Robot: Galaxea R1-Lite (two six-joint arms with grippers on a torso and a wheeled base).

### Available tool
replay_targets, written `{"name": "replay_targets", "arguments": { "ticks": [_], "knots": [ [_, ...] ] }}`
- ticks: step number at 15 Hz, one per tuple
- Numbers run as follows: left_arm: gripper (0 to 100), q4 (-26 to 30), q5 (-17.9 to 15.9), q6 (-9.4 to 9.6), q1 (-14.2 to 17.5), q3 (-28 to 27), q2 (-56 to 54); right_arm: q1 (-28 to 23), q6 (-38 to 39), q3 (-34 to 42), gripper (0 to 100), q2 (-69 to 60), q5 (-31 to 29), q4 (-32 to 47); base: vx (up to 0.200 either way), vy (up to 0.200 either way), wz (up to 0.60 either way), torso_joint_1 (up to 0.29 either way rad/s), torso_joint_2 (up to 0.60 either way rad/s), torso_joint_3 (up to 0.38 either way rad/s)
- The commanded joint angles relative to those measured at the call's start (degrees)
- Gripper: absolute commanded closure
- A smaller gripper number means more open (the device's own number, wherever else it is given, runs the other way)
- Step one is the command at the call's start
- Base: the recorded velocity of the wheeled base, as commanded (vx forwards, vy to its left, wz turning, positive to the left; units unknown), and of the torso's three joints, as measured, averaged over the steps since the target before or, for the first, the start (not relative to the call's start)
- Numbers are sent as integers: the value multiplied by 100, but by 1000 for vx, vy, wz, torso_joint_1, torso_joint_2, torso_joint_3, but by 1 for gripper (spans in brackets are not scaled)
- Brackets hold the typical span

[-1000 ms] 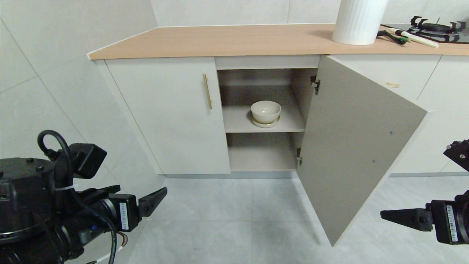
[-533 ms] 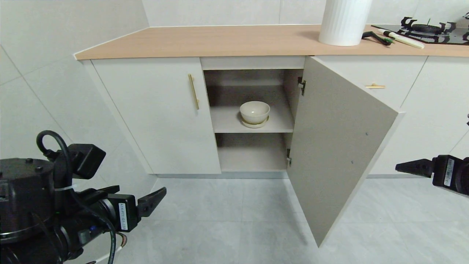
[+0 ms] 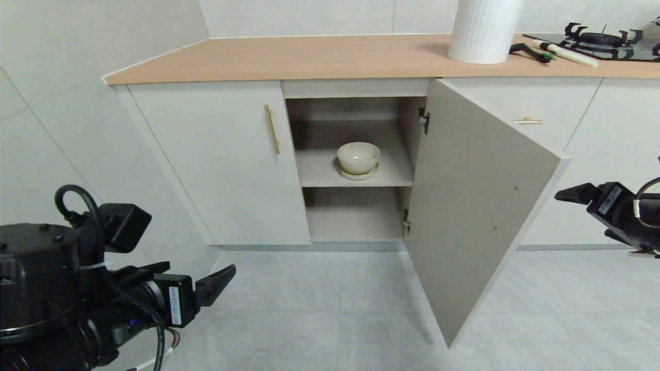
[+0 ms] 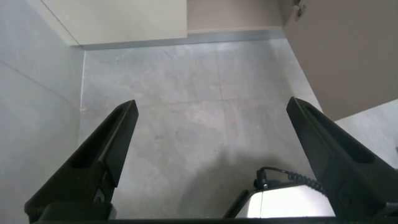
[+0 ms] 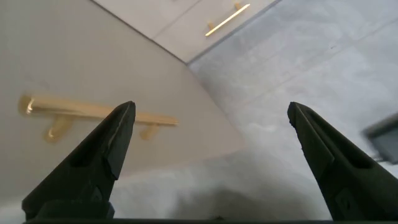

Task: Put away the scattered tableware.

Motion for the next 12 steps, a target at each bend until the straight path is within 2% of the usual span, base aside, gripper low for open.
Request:
{"name": "replay_targets", "arguments": {
  "ticks": [1,3,12],
  "knots": [
    [0,-5,1,-3,-1,4,9,6,75,-3,0,278,3,-87,0,0,0,0,0,0],
    [0,-5,1,-3,-1,13,9,146,180,50,0,507,12,-334,0,0,0,0,0,0],
    [0,-5,1,-3,-1,13,-9,647,417,164,0,727,39,-342,0,0,0,0,0,0]
  ]
}}
